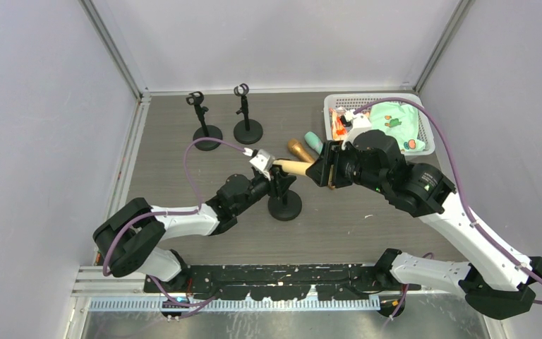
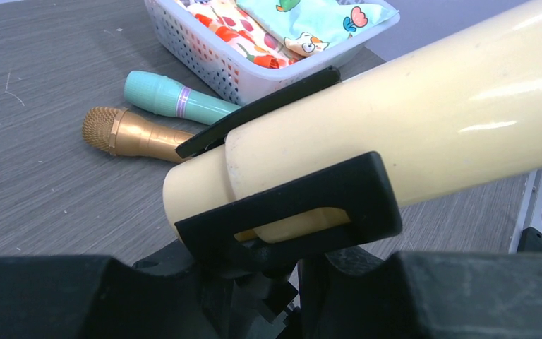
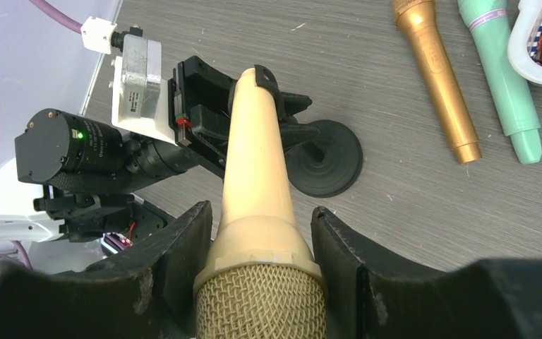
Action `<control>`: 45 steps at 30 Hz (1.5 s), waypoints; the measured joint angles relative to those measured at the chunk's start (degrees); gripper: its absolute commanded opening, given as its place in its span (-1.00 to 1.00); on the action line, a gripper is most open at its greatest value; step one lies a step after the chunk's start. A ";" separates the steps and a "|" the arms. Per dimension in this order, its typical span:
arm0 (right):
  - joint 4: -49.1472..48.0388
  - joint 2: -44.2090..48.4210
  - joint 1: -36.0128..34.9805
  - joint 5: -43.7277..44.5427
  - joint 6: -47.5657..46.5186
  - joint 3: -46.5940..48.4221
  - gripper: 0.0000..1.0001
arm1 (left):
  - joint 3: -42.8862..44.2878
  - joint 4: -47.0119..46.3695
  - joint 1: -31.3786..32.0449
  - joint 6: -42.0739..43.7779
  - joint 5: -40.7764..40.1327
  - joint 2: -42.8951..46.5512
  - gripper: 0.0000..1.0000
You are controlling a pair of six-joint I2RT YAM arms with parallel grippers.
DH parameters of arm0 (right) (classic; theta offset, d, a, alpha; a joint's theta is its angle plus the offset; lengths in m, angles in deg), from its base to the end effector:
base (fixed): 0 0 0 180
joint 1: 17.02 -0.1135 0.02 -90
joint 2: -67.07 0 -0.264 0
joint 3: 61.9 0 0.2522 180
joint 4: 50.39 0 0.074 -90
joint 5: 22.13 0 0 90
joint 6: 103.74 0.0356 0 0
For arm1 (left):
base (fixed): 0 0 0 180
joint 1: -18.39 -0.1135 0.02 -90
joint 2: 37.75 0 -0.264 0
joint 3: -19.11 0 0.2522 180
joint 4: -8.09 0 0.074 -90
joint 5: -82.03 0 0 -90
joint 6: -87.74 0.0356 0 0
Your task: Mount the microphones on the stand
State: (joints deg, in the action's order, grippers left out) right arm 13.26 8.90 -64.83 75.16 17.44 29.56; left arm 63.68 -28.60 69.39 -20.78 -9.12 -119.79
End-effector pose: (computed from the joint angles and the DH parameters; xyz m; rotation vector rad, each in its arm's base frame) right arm 0.1282 0.1347 0.4210 -0.2357 2.1608 0.6851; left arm 0.1851 -0.2274 0.2200 0.4493 1.6015 -0.9218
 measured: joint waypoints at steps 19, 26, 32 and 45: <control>-1.88 -2.64 3.43 -7.06 -4.37 -0.94 -0.99 | -0.57 1.92 1.03 2.01 -4.83 1.84 -0.99; -1.79 -6.23 5.46 -13.64 -6.19 -1.64 -0.99 | -0.74 2.78 1.01 2.64 -7.45 2.67 -1.00; -0.46 -9.62 5.55 -16.94 -7.15 -2.69 -0.99 | -0.74 3.69 1.07 3.58 -8.66 3.23 -0.99; -0.24 -12.07 6.54 -17.68 -7.63 -1.46 -0.99 | -0.72 3.85 2.16 4.46 -10.23 3.23 -0.99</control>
State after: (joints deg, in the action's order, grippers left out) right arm 13.02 -3.17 -58.29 57.48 9.81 28.09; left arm 62.96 -24.76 71.56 -16.33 -19.35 -116.56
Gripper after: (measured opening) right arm 0.568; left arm 0.318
